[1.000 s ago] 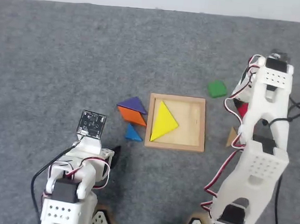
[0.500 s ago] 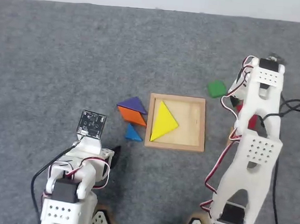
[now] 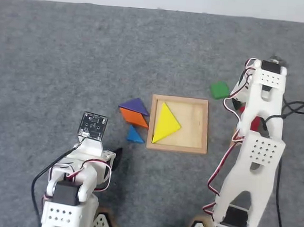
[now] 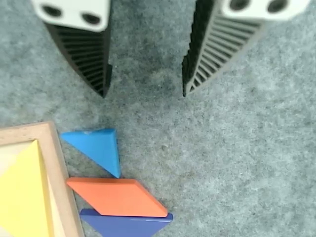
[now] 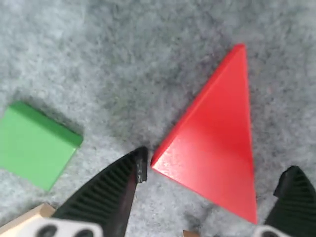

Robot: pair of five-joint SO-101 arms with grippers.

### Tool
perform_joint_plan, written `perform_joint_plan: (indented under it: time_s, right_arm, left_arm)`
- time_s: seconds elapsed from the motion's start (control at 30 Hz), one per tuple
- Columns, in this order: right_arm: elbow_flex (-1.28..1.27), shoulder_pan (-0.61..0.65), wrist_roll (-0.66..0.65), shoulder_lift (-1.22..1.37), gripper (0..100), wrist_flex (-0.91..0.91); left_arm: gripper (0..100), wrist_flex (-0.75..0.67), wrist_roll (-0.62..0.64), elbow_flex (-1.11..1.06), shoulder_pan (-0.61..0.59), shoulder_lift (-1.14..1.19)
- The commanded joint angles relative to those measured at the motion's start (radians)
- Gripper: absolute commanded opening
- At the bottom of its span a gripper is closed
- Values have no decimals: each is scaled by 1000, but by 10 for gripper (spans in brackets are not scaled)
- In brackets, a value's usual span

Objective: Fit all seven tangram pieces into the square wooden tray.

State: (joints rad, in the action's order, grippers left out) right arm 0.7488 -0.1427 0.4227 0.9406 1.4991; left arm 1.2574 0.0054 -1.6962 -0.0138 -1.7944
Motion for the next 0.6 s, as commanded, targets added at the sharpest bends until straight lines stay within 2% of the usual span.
perform_joint_plan:
  time_s: [0.0,0.1,0.23,0.57]
  right_arm:
    - [34,-7,0,-2,396,30]
    - [35,-28,-3,-18,395,67]
    - [35,-41,-75,-19,394,96]
    - [35,-42,-81,-18,385,117]
  left_arm:
    - [225,3,9,13,-2,-21]
    - [225,3,9,13,-2,-21]
    - [225,3,9,13,-2,-21]
    - [225,3,9,13,-2,-21]
